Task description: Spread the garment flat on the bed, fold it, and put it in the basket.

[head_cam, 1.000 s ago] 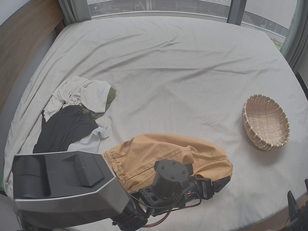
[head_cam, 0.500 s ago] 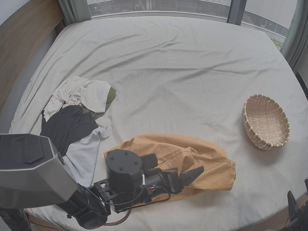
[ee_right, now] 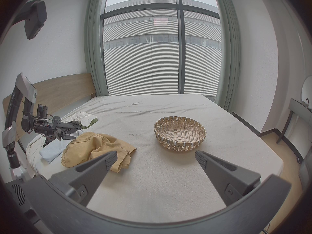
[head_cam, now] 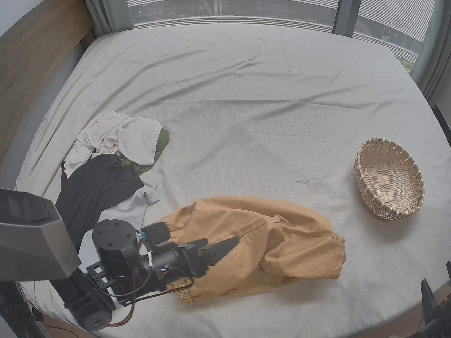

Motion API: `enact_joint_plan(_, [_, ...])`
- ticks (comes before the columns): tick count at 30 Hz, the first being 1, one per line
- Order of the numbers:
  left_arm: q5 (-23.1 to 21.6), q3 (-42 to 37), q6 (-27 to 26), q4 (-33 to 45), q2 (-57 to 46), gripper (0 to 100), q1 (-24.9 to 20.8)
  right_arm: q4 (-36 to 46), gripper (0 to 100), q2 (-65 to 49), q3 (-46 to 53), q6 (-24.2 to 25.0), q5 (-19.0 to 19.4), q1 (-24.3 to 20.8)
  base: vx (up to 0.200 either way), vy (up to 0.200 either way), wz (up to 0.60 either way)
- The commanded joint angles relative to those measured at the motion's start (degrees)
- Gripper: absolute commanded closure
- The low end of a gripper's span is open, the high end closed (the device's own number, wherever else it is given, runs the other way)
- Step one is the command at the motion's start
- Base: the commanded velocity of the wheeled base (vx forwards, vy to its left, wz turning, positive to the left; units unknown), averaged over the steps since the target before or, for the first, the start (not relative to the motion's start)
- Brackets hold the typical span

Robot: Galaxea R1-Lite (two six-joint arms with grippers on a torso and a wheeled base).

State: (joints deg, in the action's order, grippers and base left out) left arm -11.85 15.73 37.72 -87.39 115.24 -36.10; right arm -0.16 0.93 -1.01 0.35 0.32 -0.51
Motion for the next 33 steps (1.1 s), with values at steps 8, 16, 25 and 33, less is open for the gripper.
enact_joint_plan(8, [-4.6, -11.7, 0.1, -0.5, -4.8, 0, 8.4, 0.0, 0, -0.7, 1.0, 0.0, 0.0, 0.0, 0.000, 0.000, 0.00])
enact_joint_plan(16, [-4.5, -14.1, 0.1, -0.4, -0.8, 0, 8.3, 0.0, 0, -0.7, 1.0, 0.0, 0.0, 0.0, 0.000, 0.000, 0.00])
enact_joint_plan(25, [-4.4, -13.5, -0.3, -0.7, 5.8, 0, 7.4, 0.0, 0, -0.7, 1.0, 0.0, 0.0, 0.0, 0.000, 0.000, 0.00])
enact_joint_plan(33, [-4.3, -11.2, 0.4, -0.8, 6.5, 0, 5.9, 0.0, 0, -0.7, 1.0, 0.0, 0.0, -0.1, 0.000, 0.000, 0.00])
